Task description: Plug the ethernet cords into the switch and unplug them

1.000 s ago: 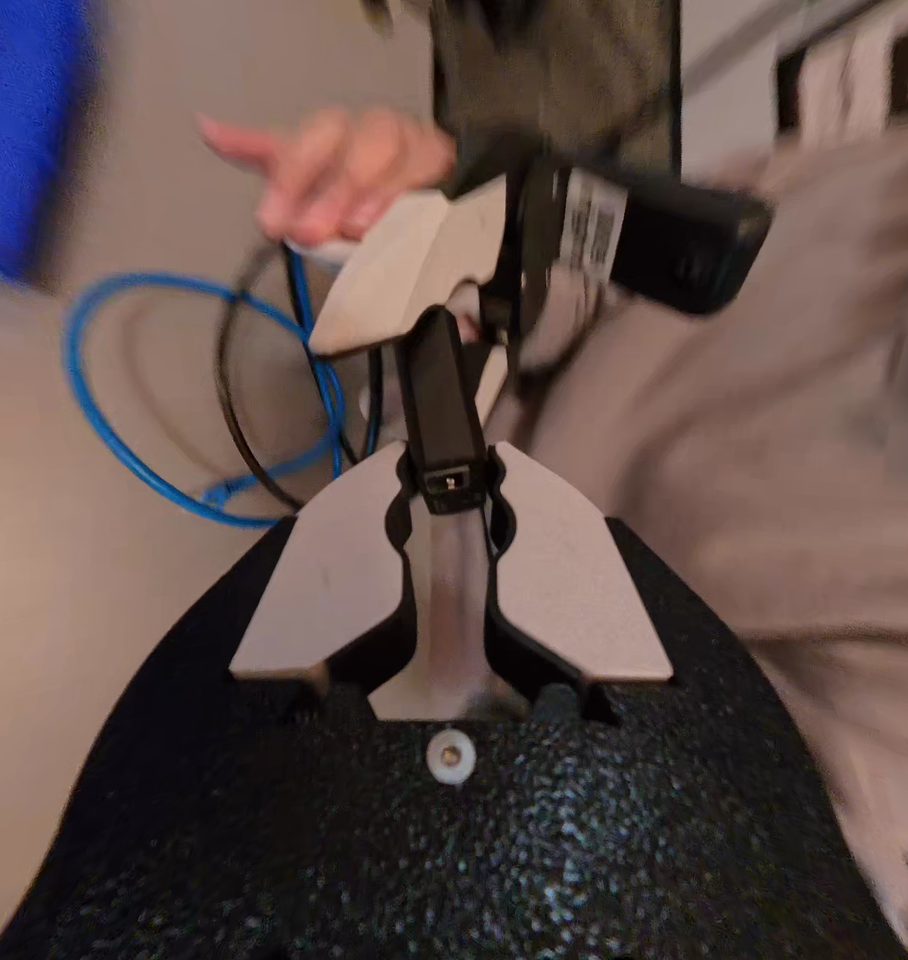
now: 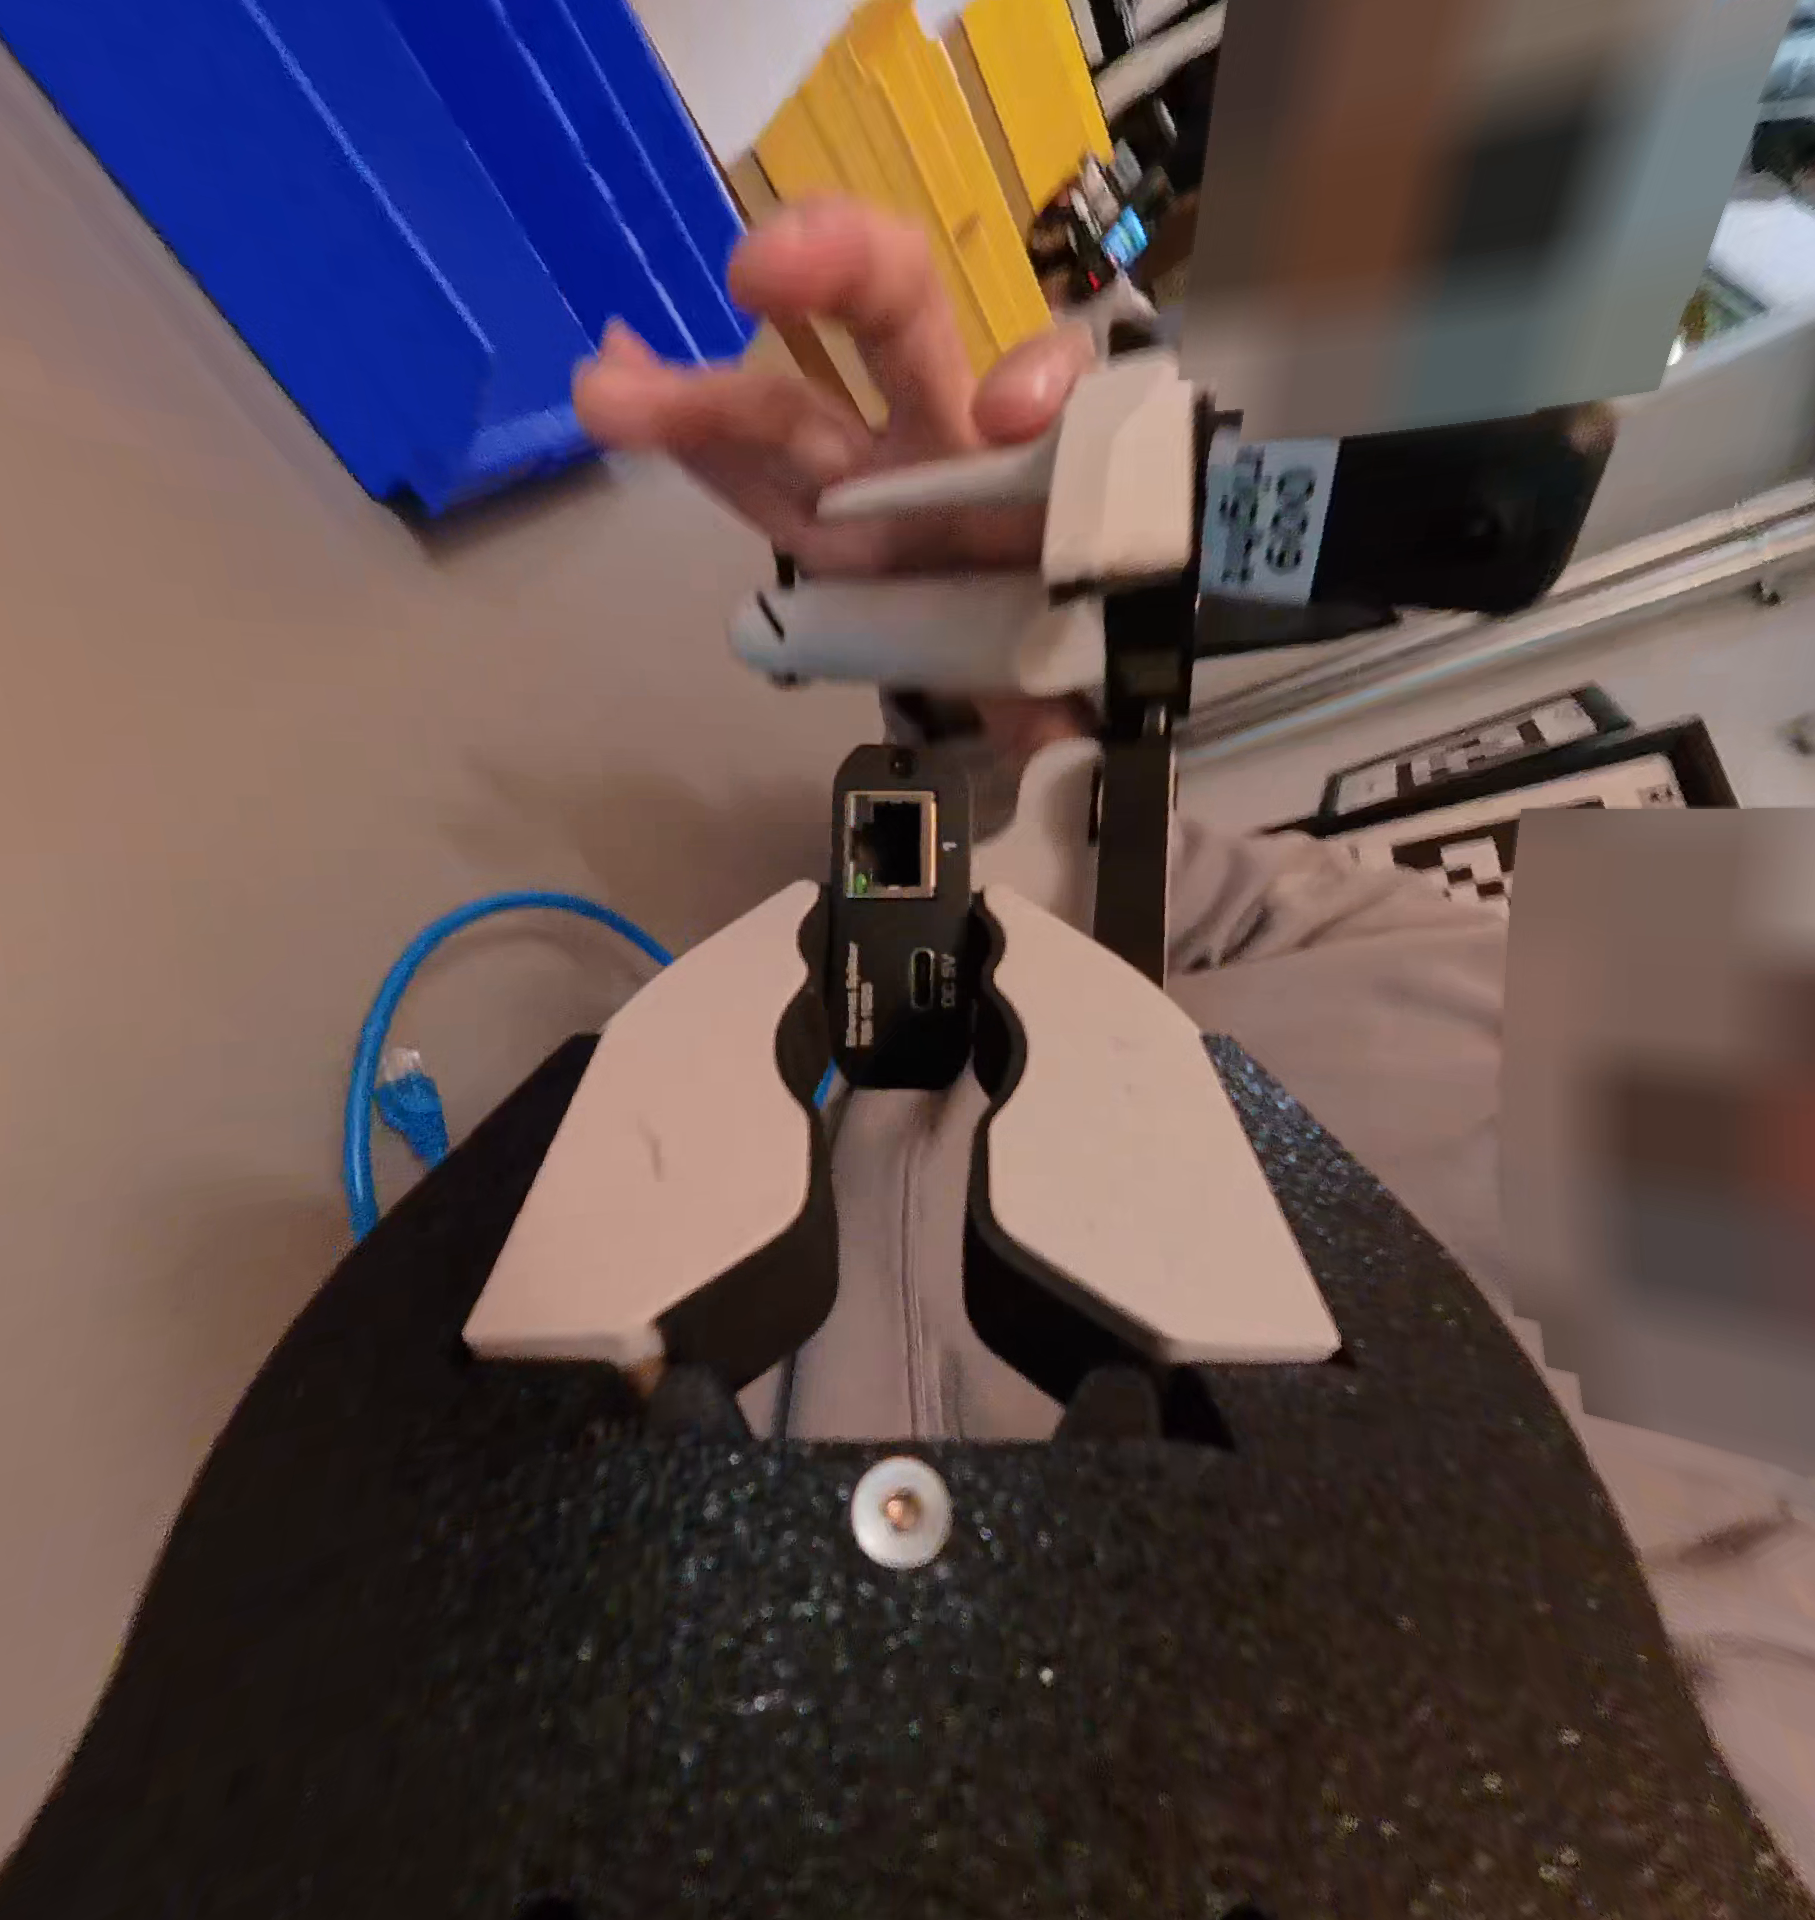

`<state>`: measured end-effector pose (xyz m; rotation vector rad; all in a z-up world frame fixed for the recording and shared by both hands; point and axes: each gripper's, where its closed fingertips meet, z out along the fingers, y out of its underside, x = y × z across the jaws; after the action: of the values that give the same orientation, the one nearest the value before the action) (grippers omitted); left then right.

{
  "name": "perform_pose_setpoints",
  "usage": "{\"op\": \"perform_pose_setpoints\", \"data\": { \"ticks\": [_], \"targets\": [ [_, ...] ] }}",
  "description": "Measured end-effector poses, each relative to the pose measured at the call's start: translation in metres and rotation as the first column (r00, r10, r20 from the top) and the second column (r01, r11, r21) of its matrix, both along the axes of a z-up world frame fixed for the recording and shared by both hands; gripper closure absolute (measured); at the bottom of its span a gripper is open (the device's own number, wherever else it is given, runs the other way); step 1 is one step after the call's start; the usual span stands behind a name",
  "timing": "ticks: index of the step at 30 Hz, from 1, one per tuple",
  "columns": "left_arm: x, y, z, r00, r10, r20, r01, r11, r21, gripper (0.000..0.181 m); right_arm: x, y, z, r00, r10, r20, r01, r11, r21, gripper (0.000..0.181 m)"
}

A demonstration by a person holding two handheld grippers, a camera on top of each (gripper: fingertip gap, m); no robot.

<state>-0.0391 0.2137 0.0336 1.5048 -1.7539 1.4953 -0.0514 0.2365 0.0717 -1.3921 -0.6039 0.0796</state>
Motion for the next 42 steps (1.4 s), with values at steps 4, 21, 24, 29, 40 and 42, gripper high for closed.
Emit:
{"op": "perform_pose_setpoints", "data": {
  "ticks": [4,21,24,29,40,42],
  "targets": [
    [0.019,0.004,-0.029,0.988,0.152,0.017,-0.153,0.987,0.041,0.159,0.022,0.007,-0.032,0.971,-0.237,-0.021,0.237,0.971,0.008,0.085],
    [0.049,-0.005,-0.074,0.878,0.480,0.004,-0.462,0.848,-0.261,0.158,0.045,-0.006,-0.113,0.921,-0.367,-0.128,0.372,0.928,0.017,0.110],
    [0.054,-0.005,-0.079,0.868,0.495,-0.040,-0.478,0.809,-0.341,0.158,0.049,-0.009,-0.117,0.911,-0.387,-0.139,0.391,0.920,0.002,0.109],
    [0.047,-0.010,-0.090,0.899,0.437,0.028,-0.411,0.865,-0.289,0.158,0.040,-0.017,-0.132,0.957,-0.274,-0.098,0.270,0.961,-0.053,0.112],
    [0.023,-0.031,-0.105,0.985,0.169,0.030,-0.164,0.978,-0.133,0.157,0.023,-0.025,-0.140,0.989,-0.146,-0.003,0.145,0.988,-0.051,0.113],
    [0.028,-0.028,-0.105,0.970,0.243,0.010,-0.235,0.947,-0.221,0.158,0.035,-0.021,-0.141,0.971,-0.238,-0.039,0.236,0.970,-0.051,0.098]
  ]
}}
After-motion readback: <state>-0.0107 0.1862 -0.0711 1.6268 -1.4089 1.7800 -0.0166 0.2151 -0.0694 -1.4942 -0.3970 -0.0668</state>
